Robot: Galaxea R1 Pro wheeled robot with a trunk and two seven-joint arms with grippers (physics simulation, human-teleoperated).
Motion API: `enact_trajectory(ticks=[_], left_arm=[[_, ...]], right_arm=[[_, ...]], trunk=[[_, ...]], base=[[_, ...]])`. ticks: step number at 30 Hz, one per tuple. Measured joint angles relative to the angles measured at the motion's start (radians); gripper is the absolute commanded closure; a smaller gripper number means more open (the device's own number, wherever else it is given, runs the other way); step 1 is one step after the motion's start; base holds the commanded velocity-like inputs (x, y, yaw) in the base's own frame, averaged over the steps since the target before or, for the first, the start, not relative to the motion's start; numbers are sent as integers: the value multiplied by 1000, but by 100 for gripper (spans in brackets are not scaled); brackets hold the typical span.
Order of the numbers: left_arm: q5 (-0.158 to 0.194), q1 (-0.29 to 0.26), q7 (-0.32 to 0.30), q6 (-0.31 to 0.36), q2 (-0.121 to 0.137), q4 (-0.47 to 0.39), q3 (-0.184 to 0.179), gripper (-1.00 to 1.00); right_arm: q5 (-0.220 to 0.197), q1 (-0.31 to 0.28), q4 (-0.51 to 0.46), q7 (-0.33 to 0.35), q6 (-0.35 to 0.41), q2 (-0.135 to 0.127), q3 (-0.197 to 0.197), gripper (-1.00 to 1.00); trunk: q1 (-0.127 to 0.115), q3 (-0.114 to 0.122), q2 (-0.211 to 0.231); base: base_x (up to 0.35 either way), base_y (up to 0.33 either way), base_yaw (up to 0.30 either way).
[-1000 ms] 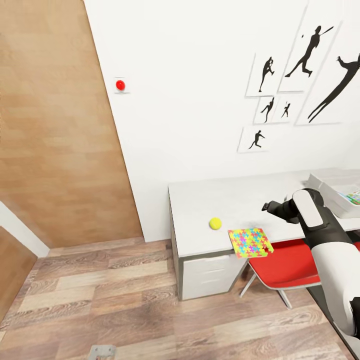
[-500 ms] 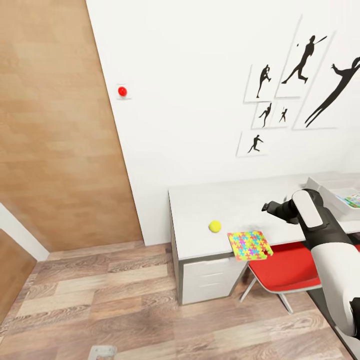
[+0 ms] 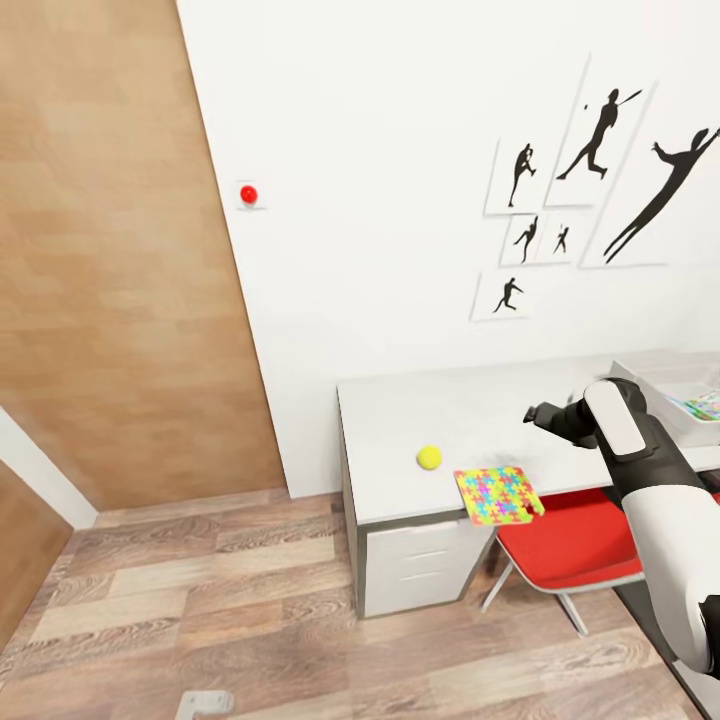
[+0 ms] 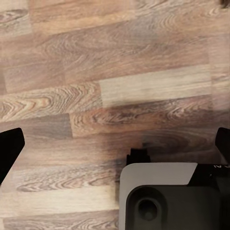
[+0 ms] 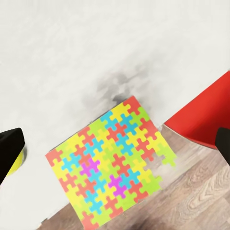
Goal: Put all the toys in the child's room - the three board games (two on the bed and one on the table), the two jigsaw puzzles on the table, and the tennis ball on the table - inside the toy box on the table in the child's room.
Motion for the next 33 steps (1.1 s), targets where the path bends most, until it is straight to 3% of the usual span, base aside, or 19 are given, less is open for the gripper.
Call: enact_trajectory(ticks=[33], left_arm=[[-1,7,0,-2,0,0,0,-100]], right_arm=[[0,0,6,3,-3,3,1,-100]], trunk=[[0,55,0]], base=[[-46,0,0]])
